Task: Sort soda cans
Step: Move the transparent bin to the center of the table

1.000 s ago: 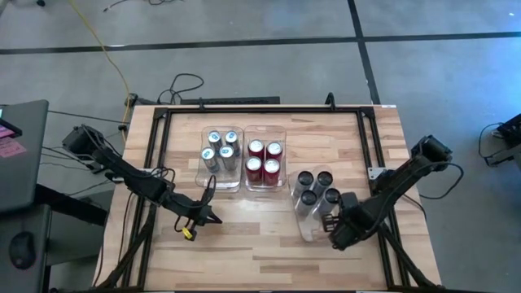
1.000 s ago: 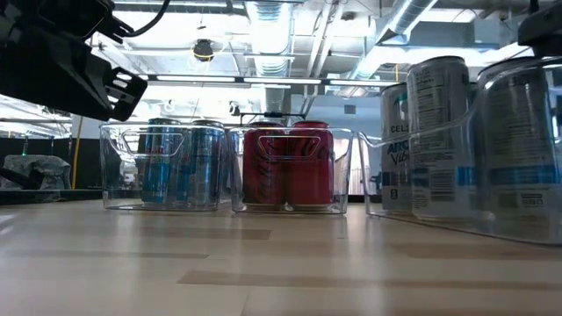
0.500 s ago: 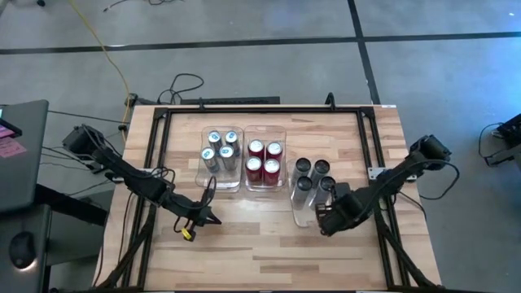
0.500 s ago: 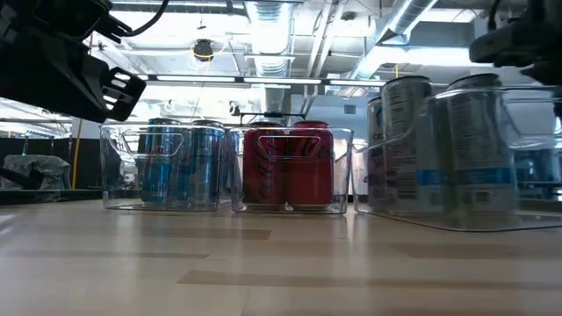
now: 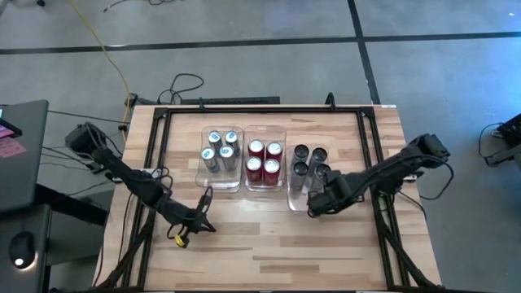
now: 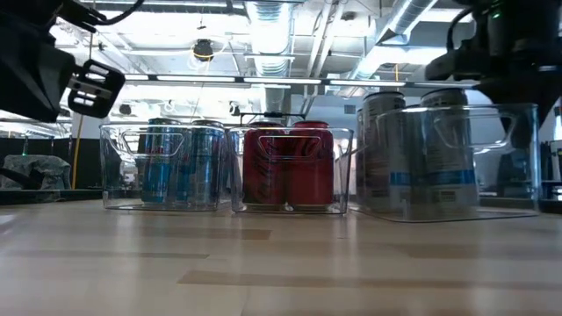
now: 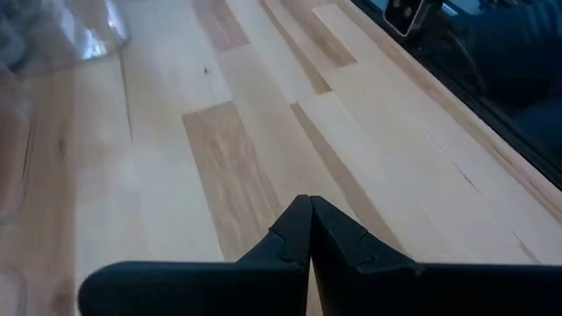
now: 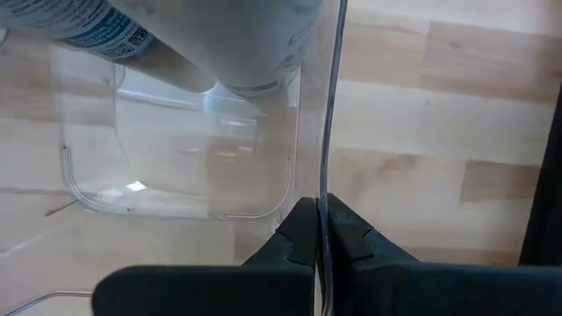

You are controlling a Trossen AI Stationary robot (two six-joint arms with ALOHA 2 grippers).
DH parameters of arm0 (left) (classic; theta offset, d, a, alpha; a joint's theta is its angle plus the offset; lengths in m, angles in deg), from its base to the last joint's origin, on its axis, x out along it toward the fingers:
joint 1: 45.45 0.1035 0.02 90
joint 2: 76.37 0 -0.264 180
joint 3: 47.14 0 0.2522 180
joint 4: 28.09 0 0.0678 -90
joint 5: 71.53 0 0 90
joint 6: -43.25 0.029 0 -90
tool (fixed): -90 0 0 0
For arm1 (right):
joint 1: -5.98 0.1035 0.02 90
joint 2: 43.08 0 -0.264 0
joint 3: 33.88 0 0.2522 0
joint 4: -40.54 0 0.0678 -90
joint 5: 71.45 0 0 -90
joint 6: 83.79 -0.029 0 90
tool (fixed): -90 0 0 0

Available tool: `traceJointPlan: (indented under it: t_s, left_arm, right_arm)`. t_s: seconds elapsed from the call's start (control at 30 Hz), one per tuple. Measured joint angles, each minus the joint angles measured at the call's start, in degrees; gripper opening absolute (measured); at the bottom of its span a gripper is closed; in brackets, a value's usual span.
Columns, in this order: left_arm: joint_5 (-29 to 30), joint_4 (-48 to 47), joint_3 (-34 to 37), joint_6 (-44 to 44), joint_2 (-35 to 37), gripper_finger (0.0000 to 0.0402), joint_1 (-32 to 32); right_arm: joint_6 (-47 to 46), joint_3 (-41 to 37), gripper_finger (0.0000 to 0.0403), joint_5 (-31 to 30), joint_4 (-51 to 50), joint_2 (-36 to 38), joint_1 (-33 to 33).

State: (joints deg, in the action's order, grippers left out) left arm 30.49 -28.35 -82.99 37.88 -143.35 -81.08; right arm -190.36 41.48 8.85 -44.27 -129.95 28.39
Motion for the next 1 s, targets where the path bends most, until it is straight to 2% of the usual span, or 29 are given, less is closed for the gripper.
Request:
traceJointPlan:
  t_s: [0.2,0.63,1.0]
  left_arm:
    - [4.3,0.5,0.0,0.2,0.0,0.0,-1.1]
    - [4.5,0.5,0.0,0.1,0.0,0.0,-1.1]
    - [4.5,0.5,0.0,-1.0,0.0,0.0,-1.1]
  right_arm:
    - [5.1,0.0,0.0019,-0.3,0.1,0.0,-3.9]
    - [19.0,0.0,0.0017,-2.1,2.5,0.0,-13.9]
    - [22.6,0.0,0.0022,-2.4,2.8,0.0,-15.2]
